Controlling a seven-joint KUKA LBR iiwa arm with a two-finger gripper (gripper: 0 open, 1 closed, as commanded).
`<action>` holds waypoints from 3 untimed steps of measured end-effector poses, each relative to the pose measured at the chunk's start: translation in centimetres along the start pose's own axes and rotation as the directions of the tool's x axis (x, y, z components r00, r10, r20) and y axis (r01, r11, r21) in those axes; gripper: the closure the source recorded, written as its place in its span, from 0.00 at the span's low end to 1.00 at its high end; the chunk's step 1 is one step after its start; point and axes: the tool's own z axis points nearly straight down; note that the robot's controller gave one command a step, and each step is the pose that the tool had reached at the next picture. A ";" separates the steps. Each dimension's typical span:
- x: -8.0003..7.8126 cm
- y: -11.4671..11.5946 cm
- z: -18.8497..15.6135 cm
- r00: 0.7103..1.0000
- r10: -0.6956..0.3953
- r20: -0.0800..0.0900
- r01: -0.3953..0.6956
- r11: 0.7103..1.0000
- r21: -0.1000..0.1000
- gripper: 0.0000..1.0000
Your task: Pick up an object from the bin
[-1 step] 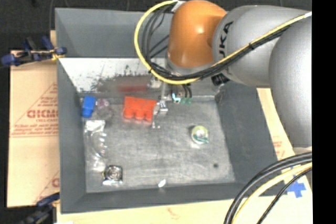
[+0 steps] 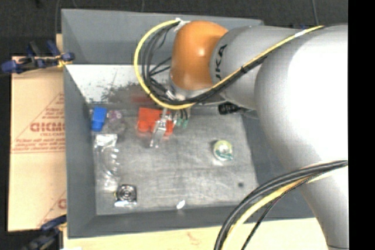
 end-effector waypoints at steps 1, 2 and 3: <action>0.5 -0.5 -1.7 0.991 0.134 -0.001 -0.134 0.991 0.001 0.00; 0.3 -0.5 -1.7 0.973 0.233 -0.001 -0.233 0.973 0.001 0.00; -0.4 -0.6 0.9 0.961 0.277 -0.004 -0.277 0.961 0.000 0.00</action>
Offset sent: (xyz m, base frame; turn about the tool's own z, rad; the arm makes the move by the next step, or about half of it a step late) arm -0.0080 -0.0027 0.0156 0.1375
